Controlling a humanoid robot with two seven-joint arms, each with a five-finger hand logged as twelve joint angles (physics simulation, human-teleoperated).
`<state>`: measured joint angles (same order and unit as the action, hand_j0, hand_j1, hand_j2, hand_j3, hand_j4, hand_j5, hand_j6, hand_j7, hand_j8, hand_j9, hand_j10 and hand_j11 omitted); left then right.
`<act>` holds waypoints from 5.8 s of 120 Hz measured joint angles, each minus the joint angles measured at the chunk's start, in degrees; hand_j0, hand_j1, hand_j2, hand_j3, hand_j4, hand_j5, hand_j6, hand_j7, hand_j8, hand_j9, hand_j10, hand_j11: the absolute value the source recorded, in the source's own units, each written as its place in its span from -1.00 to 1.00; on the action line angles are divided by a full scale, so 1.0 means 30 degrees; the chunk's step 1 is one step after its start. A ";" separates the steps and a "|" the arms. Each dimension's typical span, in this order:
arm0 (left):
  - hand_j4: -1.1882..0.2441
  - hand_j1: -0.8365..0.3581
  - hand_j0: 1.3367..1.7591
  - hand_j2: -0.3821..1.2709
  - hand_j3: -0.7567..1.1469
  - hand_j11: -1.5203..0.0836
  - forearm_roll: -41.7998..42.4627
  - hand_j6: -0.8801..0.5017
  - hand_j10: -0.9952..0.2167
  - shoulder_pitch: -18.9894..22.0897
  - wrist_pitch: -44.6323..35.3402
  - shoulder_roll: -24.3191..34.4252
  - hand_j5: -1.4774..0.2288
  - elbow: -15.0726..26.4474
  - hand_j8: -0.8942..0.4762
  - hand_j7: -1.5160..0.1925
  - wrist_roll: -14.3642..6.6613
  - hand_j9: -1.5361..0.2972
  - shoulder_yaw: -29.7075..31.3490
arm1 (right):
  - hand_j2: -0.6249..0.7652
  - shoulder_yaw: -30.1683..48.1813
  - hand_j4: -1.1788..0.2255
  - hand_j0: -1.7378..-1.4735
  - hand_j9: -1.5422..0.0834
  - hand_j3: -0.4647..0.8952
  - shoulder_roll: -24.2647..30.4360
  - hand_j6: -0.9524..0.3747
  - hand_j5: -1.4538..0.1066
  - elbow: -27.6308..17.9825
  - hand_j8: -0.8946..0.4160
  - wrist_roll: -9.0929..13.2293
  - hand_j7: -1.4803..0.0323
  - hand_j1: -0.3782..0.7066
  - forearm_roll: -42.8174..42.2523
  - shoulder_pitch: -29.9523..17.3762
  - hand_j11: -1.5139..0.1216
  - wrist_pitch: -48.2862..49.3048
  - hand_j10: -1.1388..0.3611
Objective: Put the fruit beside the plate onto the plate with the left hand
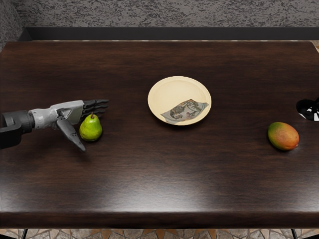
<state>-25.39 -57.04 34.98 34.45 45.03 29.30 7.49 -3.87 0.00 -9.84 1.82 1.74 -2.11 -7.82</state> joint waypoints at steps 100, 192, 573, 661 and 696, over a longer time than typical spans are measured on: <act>0.32 0.53 0.52 -0.47 -0.20 0.52 0.0037 -0.08 0.24 0.0557 0.0060 0.0011 0.37 0.0320 -0.05 0.42 0.0099 0.34 -0.0754 | -0.11 0.0000 0.64 -0.40 0.85 -0.32 0.0000 0.39 0.81 0.0000 0.32 -0.0001 0.91 -0.88 0.0006 -0.0001 0.80 0.0000 0.48; -0.16 -0.18 0.52 -0.39 -0.21 -0.06 -0.0517 -0.58 -0.25 0.0704 0.0007 0.0039 -0.17 0.0556 -0.55 -0.12 0.0093 -0.16 -0.0586 | -0.11 0.0000 0.64 -0.40 0.85 -0.32 0.0000 0.39 0.81 0.0000 0.32 0.0006 0.91 -0.88 0.0003 0.0001 0.80 0.0000 0.48; -0.51 -0.48 0.38 -0.39 -0.21 -0.59 -0.0984 -0.92 -0.04 -0.5392 -0.0041 -1.1484 -0.61 -0.6930 -0.59 -0.59 -0.0646 -0.62 -0.0179 | -0.11 0.0000 0.64 -0.40 0.85 -0.32 0.0000 0.39 0.81 0.0000 0.32 0.0002 0.91 -0.88 0.0003 0.0001 0.80 0.0000 0.48; -0.19 -0.20 0.51 -0.39 -0.21 -0.10 -0.0653 -0.60 -0.32 -0.4980 -0.0278 -1.1485 -0.19 -0.6594 -0.56 -0.15 -0.0887 -0.19 -0.0673 | -0.11 0.0000 0.64 -0.40 0.85 -0.32 0.0000 0.39 0.81 0.0000 0.32 -0.0001 0.91 -0.88 0.0005 0.0001 0.80 0.0000 0.48; 0.38 0.59 0.52 -0.49 -0.21 0.57 -0.0511 -0.02 0.32 -0.4997 -0.2496 -1.1485 0.43 -0.5900 0.02 0.47 -0.0888 0.39 -0.2209 | -0.11 0.0000 0.64 -0.40 0.85 -0.32 0.0000 0.39 0.81 0.0000 0.32 0.0002 0.91 -0.88 0.0005 -0.0005 0.80 0.0000 0.48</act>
<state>-26.92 -72.03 27.49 0.00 27.34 26.63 0.86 -3.87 0.00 -9.84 1.83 1.76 -2.13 -7.82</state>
